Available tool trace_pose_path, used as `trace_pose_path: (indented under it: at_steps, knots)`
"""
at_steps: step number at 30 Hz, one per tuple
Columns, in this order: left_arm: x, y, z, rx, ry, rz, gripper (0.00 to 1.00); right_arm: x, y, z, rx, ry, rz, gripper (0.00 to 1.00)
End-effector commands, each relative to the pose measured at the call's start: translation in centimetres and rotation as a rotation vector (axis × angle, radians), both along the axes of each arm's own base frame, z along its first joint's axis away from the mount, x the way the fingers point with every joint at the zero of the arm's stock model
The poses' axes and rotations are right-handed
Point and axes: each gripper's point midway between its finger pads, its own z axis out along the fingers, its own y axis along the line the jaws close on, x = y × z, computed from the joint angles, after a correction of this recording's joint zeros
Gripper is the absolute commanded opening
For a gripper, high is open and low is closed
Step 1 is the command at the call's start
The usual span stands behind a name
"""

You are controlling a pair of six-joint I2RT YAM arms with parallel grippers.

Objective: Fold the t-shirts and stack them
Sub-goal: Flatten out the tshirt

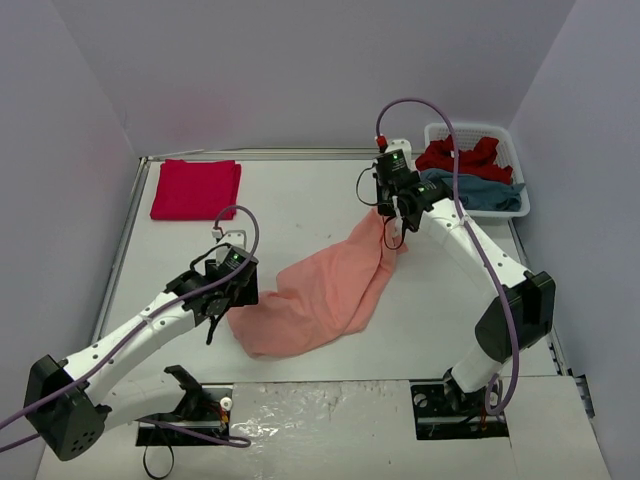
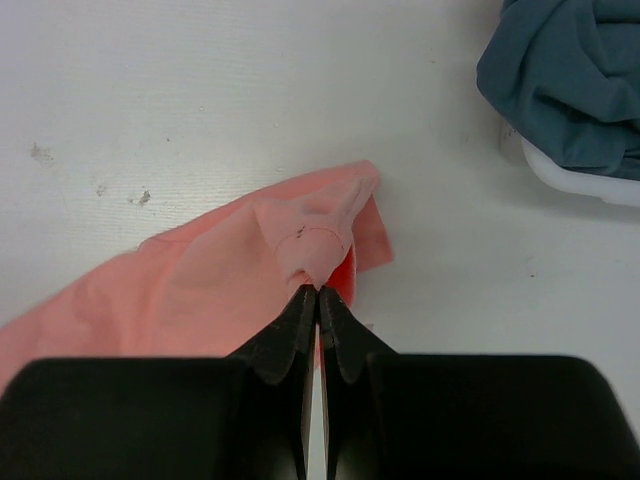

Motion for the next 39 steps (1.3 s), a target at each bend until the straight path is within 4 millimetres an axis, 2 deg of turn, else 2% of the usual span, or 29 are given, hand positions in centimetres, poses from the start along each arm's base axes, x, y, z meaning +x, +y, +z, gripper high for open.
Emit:
trace_pose_path:
  at_steps: [1, 5, 9, 25, 39]
  knots:
    - [0.8, -0.8, -0.7, -0.114, 0.011, 0.057, 0.54, 0.1, -0.1, -0.3, 0.001, -0.008, 0.004, 0.0]
    - [1.3, -0.4, -2.0, -0.176, 0.049, 0.091, 0.54, 0.1, -0.2, -0.7, -0.005, -0.002, 0.007, 0.0]
    - [1.8, 0.8, -2.8, -0.214, 0.048, 0.16, 0.52, 0.1, 0.1, -0.8, 0.0, -0.001, 0.016, 0.0]
    - [1.8, 3.9, -7.3, -0.279, 0.109, 0.31, 0.5, 0.1, 0.2, -1.5, -0.002, 0.013, 0.025, 0.0]
    - [2.1, 4.0, -10.1, -0.338, 0.159, 0.324, 0.46, 0.0, 0.2, -1.9, -0.008, 0.023, 0.025, 0.0]
